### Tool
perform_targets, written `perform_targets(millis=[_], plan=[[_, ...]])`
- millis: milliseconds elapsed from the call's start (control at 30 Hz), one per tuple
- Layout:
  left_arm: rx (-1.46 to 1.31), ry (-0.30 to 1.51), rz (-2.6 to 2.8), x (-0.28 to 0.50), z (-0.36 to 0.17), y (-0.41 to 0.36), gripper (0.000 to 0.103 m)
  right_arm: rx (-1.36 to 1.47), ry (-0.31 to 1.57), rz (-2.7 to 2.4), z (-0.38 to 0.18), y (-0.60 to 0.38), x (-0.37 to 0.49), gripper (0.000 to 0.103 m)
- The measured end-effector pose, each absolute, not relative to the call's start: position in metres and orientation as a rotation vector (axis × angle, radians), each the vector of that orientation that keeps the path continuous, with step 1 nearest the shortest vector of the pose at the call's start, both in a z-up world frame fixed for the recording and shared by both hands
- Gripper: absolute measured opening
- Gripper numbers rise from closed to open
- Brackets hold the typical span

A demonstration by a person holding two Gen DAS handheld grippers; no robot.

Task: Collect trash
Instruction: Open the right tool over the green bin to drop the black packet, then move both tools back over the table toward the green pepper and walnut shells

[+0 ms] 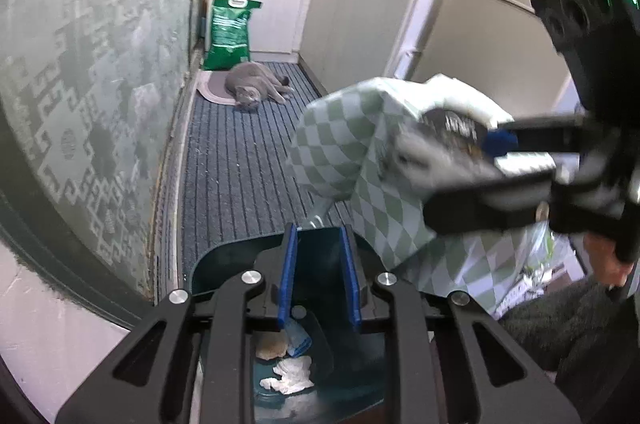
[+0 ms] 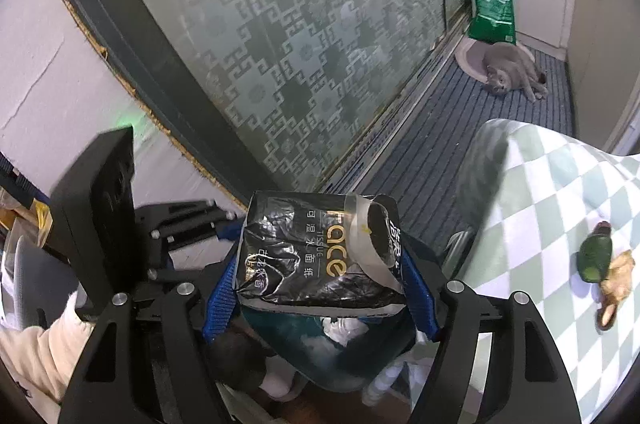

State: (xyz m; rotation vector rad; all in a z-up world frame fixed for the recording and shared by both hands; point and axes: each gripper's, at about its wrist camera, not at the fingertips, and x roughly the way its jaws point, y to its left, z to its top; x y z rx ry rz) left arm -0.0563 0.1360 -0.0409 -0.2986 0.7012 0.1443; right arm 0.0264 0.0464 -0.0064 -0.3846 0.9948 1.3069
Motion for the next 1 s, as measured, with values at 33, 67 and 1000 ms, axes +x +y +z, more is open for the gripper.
perform_targets(millis=[33,67,1000], plan=[[-0.308,0.689,0.147,-0.058,-0.039,0.138,0.022,-0.390,0.995,1.308,-0.007,0.047,0.025,0.073],[-0.317,0.673,0.148,-0.060,-0.036,0.141,0.021,-0.392,0.998,1.311,-0.008,0.048,0.025,0.074],[-0.273,0.591,0.045,-0.031,-0.009,0.096,0.022,-0.242,0.886,1.213,0.021,-0.016,0.068,0.088]])
